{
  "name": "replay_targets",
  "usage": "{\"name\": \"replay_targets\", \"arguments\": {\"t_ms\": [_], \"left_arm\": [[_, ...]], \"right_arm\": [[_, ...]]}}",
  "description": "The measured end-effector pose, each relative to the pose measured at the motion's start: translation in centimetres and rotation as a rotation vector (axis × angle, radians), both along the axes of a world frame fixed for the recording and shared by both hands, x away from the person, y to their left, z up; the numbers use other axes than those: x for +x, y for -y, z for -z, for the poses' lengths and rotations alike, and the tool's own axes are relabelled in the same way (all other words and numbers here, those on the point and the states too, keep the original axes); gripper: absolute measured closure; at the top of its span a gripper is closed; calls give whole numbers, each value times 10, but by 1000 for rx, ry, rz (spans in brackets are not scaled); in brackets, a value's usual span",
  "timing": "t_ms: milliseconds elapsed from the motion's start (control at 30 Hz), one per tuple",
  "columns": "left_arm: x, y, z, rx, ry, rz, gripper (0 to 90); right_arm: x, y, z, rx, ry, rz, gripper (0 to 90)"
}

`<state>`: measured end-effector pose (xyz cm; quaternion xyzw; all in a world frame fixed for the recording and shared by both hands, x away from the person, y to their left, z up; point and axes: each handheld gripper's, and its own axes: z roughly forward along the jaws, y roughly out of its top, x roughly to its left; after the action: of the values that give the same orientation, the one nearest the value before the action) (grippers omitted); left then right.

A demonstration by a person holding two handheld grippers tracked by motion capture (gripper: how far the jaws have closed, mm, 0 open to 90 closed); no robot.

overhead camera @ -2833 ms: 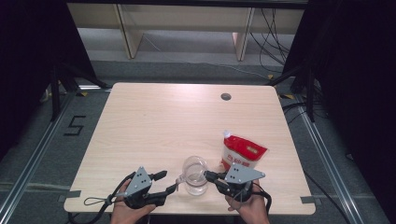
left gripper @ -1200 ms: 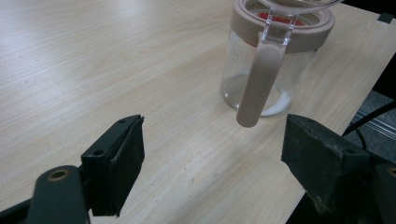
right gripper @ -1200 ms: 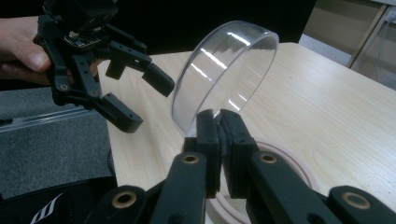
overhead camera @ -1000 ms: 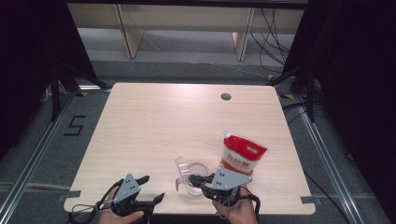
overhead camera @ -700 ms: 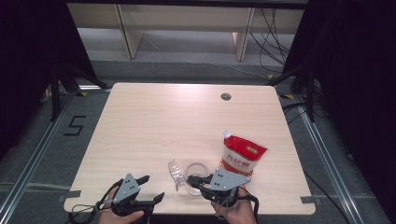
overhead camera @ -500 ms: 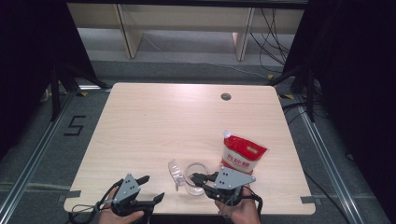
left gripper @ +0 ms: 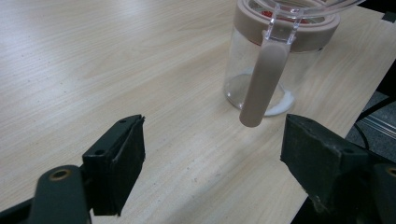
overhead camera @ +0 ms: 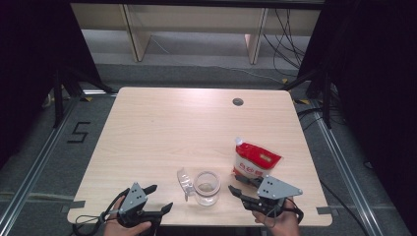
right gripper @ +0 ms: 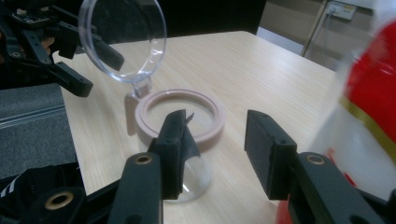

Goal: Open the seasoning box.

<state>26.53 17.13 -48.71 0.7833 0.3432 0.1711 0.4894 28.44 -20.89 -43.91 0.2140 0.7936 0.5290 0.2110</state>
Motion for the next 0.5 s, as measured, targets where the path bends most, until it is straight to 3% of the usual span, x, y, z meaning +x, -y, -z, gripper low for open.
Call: {"name": "replay_targets", "arguments": {"t_ms": [233, 267, 333, 500], "left_arm": [[0, 0, 0, 5, -6, 1, 213], [0, 0, -1, 22, -6, 1, 213], [0, 1, -1, 3, -9, -5, 213], [2, 1, 0, 11, -8, 1, 213]], "right_arm": [[-5, 24, 9, 21, -48, 44, 521], [-6, 27, 10, 19, -49, 67, 511], [-7, 29, 11, 20, -43, 67, 504], [-13, 41, 14, 14, -54, 96, 494]]}}
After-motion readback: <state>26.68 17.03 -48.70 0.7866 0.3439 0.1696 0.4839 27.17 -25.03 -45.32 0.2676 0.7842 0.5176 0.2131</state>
